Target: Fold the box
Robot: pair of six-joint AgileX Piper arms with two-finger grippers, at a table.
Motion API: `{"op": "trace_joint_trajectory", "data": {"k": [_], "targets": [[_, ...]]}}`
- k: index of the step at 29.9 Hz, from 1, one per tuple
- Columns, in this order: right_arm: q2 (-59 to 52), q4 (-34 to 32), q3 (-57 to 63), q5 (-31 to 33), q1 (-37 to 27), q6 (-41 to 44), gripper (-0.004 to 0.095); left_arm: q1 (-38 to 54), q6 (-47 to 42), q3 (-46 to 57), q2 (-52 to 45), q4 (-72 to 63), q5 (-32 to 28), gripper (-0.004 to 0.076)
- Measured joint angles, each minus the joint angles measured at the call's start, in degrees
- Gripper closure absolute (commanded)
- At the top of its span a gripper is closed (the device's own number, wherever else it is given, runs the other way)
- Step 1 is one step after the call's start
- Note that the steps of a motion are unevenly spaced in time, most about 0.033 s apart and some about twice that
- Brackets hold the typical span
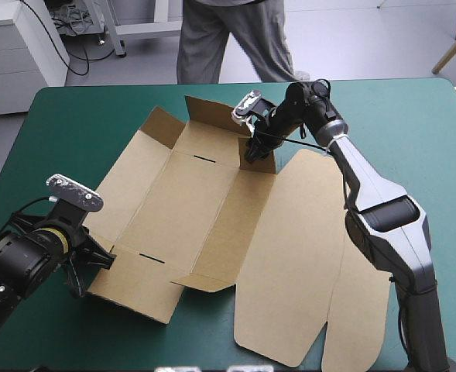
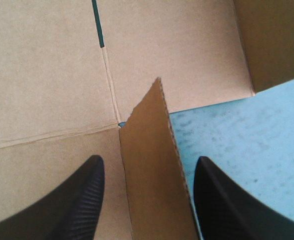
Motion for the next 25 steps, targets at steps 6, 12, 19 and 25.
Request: {"op": "trace_joint_trajectory", "data": {"k": [6,12,19,25], "targets": [[1.2,1.0,-0.1,0.1,0.0,0.0,0.0815,0.0,0.0,0.0,0.0,-0.3,0.0,0.0734],[1.5,1.8,-0.1,1.0,0.1,-1.2,0.0927,0.0,0.0,0.0,0.0,-0.3,0.3,0.0734],[1.5,3.0,-0.1,1.2,0.1,-5.6,0.0927,0.0,0.0,0.0,0.0,-0.3,0.5,0.0734],[1.5,7.6,-0.1,1.0,0.1,-15.3,0.0927,0.0,0.0,0.0,0.0,-0.4,0.5,0.0734]]}}
